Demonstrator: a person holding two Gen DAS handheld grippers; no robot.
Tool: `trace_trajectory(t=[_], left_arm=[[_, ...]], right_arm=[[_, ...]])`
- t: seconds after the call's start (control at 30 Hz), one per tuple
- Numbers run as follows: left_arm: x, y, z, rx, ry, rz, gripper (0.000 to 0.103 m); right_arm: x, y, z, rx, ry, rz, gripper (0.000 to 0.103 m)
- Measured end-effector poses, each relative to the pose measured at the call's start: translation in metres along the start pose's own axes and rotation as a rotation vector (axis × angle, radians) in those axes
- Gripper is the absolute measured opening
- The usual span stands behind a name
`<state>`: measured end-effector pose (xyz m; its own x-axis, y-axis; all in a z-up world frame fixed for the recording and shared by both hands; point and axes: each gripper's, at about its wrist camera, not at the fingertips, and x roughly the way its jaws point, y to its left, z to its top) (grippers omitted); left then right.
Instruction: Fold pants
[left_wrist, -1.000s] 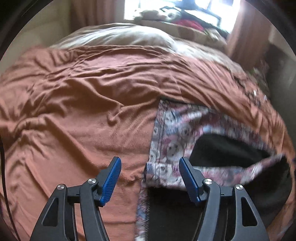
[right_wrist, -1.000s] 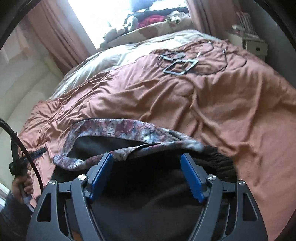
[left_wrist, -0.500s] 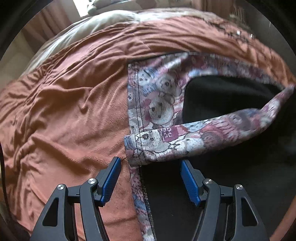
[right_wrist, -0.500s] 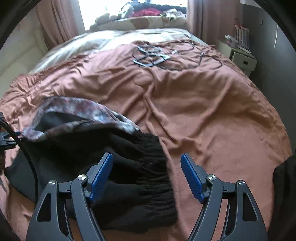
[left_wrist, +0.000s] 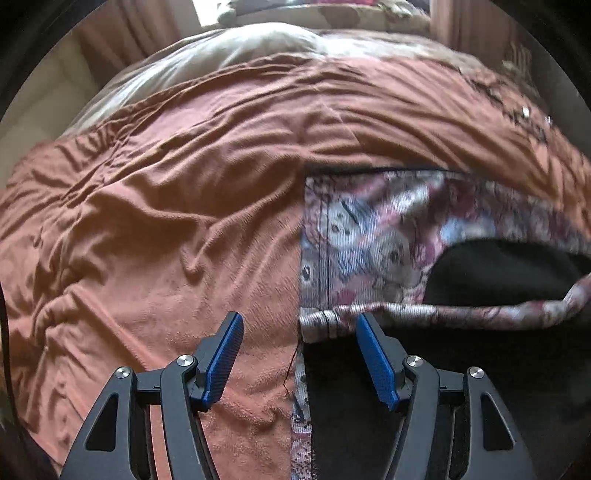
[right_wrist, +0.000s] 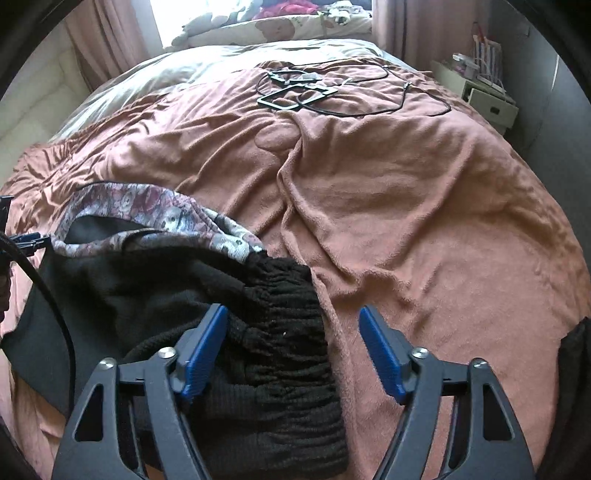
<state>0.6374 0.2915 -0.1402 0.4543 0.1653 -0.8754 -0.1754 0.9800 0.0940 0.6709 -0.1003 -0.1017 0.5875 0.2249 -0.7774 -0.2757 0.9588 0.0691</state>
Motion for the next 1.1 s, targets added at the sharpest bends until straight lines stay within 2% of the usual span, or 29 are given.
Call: trace_trajectory(t=[0.13,0.27,0.33,0.4,0.43,0.47,0.53,0.57,0.63,0.83,1.1], left_arm=[[-0.003,0.005,-0.004,-0.021,0.025,-0.085,0.064],[0.006,-0.002,-0.011,0.005,0.054,-0.083,0.063],[0.011,-0.006,-0.013,0.027,0.056,-0.081,0.055],[0.015,-0.008,-0.015,0.036,0.048,-0.086,0.033],[0.017,-0.009,-0.016,0.035,0.048,-0.094,0.026],[0.017,-0.011,-0.016,0.04,0.045,-0.089,0.017],[0.013,-0.011,-0.015,0.061,0.028,-0.064,0.01],[0.011,-0.011,-0.015,0.064,0.022,-0.054,0.007],[0.003,-0.009,-0.011,0.06,0.005,-0.018,0.007],[-0.016,-0.003,0.007,0.049,-0.03,0.034,0.006],[-0.024,-0.002,0.036,0.032,-0.081,0.086,0.006]], right_arm=[[0.0,-0.004,-0.001,0.026,0.007,0.027,0.065],[0.002,-0.006,-0.003,0.034,0.021,0.048,0.065],[0.003,-0.005,-0.003,0.03,0.025,0.047,0.065],[0.005,-0.004,-0.003,0.026,0.029,0.045,0.061],[0.006,-0.002,-0.002,0.016,0.029,0.048,0.054],[0.007,-0.001,-0.002,0.009,0.031,0.049,0.043],[0.006,0.002,-0.001,-0.004,0.02,0.029,0.038],[0.004,0.002,-0.001,-0.009,0.011,0.023,0.03],[-0.001,0.002,0.001,-0.013,-0.01,0.005,0.011],[-0.011,0.001,0.002,-0.005,-0.03,0.027,0.006],[-0.021,0.0,0.007,0.017,-0.107,0.02,0.004]])
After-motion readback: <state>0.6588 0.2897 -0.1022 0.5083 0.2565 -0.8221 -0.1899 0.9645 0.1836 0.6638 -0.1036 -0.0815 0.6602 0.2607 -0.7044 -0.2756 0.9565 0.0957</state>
